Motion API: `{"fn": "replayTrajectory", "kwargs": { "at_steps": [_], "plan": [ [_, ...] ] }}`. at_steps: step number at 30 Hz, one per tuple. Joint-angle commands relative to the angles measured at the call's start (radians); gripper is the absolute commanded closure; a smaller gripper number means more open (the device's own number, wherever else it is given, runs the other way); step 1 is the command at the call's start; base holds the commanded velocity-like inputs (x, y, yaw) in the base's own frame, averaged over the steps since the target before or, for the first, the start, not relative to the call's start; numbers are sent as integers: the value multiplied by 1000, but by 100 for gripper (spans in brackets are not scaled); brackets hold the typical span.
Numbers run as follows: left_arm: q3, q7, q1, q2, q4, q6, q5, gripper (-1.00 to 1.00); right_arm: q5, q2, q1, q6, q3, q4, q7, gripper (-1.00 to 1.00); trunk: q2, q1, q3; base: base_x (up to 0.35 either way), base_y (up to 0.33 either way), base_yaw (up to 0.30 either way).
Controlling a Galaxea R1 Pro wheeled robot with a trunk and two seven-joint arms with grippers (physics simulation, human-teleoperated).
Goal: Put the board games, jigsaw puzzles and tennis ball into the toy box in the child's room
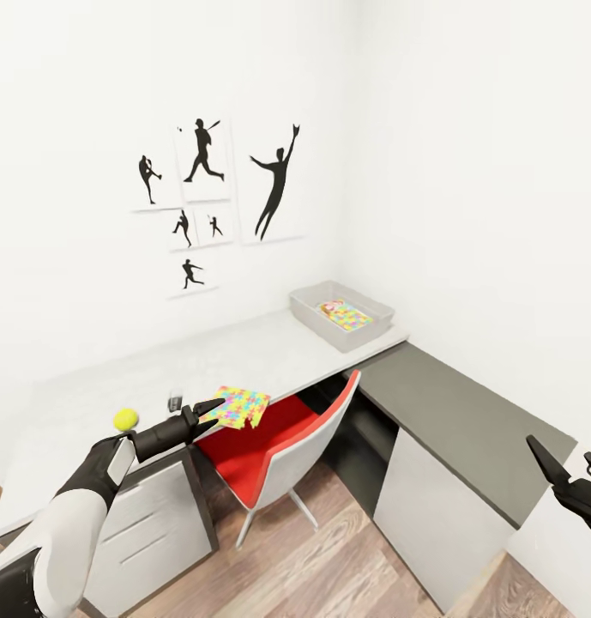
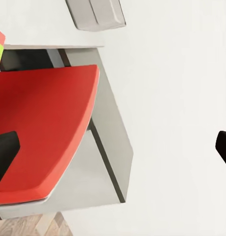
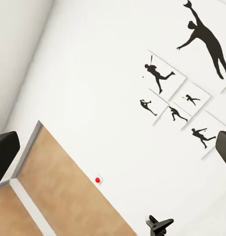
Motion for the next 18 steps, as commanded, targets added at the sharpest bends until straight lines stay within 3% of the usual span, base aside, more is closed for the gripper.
{"fn": "replayTrajectory", "kwargs": {
  "at_steps": [1, 10, 18],
  "plan": [
    [3, -2, -1, 0, 1, 8, 1, -100, -3, 0, -1, 8, 0, 0, 1, -100, -1, 0, 0, -46, 41, 0],
    [3, -3, -1, 0, 0, 9, 1, -100, -3, 0, -1, 9, 0, 1, 1, -100, -1, 0, 15, -12, 11, 0],
    [3, -2, -1, 0, 0, 9, 1, -100, -3, 0, -1, 9, 0, 2, 1, -100, -57, 31, 0, 0, 0, 0]
  ]
}}
